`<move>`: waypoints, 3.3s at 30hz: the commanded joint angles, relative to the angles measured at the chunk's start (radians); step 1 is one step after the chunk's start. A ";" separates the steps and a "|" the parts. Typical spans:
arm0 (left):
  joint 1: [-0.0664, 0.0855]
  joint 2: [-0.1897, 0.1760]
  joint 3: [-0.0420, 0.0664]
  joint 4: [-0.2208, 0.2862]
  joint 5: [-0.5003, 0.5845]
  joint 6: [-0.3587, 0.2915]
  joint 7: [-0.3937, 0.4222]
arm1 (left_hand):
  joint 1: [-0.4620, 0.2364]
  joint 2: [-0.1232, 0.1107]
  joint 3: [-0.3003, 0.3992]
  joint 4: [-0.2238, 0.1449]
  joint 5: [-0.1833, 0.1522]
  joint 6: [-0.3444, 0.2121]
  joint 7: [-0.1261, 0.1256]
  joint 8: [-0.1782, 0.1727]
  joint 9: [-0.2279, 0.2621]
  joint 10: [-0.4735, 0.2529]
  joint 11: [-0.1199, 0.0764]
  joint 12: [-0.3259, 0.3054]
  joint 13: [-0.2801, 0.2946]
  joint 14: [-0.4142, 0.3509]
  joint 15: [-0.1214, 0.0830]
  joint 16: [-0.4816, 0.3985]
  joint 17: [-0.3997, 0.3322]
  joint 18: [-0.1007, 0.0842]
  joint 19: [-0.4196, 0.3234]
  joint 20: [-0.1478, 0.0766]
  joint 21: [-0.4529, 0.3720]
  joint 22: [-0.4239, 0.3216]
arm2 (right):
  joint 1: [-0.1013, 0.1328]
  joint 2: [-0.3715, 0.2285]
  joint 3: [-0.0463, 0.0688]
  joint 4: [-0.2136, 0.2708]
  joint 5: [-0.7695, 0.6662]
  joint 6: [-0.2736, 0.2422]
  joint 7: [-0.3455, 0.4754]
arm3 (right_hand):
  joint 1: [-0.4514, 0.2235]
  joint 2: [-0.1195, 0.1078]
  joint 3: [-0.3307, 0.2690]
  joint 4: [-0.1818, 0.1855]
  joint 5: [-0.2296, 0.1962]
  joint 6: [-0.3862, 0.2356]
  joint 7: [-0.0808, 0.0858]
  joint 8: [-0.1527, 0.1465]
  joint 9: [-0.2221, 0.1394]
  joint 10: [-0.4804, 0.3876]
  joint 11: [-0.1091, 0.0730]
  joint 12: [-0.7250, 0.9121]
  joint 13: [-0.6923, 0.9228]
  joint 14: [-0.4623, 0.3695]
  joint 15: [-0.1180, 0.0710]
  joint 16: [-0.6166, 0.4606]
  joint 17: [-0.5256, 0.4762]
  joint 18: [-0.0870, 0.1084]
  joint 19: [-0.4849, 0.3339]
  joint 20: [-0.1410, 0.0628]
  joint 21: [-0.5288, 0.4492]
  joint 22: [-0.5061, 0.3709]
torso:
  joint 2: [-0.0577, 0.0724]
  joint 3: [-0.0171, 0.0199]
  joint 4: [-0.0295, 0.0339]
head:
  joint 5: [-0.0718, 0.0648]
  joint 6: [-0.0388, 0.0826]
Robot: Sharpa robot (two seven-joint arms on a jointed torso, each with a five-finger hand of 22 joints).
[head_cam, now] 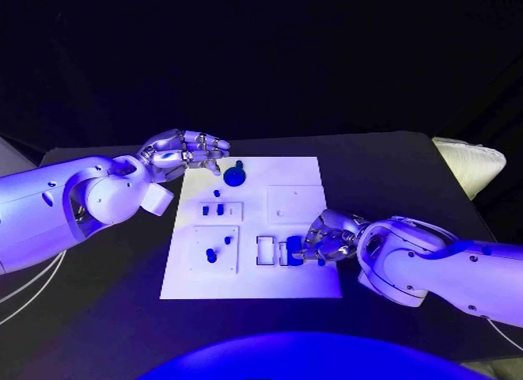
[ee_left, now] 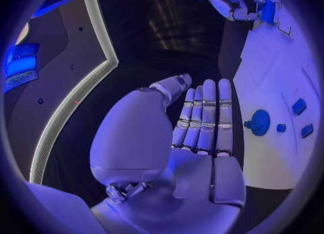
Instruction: Assemble the parts on the task board
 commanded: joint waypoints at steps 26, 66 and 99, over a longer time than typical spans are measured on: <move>0.000 -0.001 0.001 0.005 0.010 0.022 0.000 | -0.005 0.009 -0.005 0.003 0.002 -0.010 0.000 0.007 -0.002 -0.009 0.000 0.005 -0.002 -0.009 0.002 -0.005 -0.002 0.013 0.006 0.002 -0.007 -0.003 | -0.024 0.073 0.000 -0.064 -0.066 0.046 -0.045 | 0.037 0.042 -0.084 -0.003 0.034 -0.024 -0.002 0.019 0.014 0.000 0.004 -0.005 0.089 0.088 -0.002 0.015 0.183 -0.014 0.056 0.002 0.000 0.176 | 0.000 -0.0011 0.0027 | -0.003 -0.005; 0.000 0.008 0.001 0.004 0.010 0.027 -0.002 | 0.001 0.009 -0.002 0.001 0.005 -0.015 0.000 0.007 -0.004 -0.011 0.000 0.006 -0.003 -0.011 0.001 -0.006 -0.002 0.014 0.007 0.002 -0.009 -0.004 | 0.064 0.141 0.002 -0.025 0.253 0.039 -0.036 | -0.022 0.020 0.115 -0.001 0.126 0.031 -0.022 0.049 0.012 0.012 -0.013 -0.026 0.105 0.092 -0.015 0.022 0.204 -0.018 0.060 -0.008 0.025 0.198 | 0.001 -0.0029 0.0063 | 0.020 -0.003; 0.000 0.006 0.001 0.002 0.010 0.030 -0.005 | -0.004 0.010 -0.003 0.006 0.006 -0.018 0.001 0.007 -0.006 -0.012 0.001 0.006 -0.004 -0.011 0.003 -0.005 -0.002 0.013 0.008 0.002 -0.011 -0.005 | 0.063 0.193 0.002 -0.092 0.096 0.070 -0.058 | -0.113 0.037 0.111 0.001 0.098 0.039 -0.032 0.078 0.023 0.028 -0.022 -0.011 0.123 0.095 -0.023 0.028 0.217 -0.022 0.065 -0.015 0.044 0.205 | 0.001 -0.0028 0.0074 | 0.029 -0.005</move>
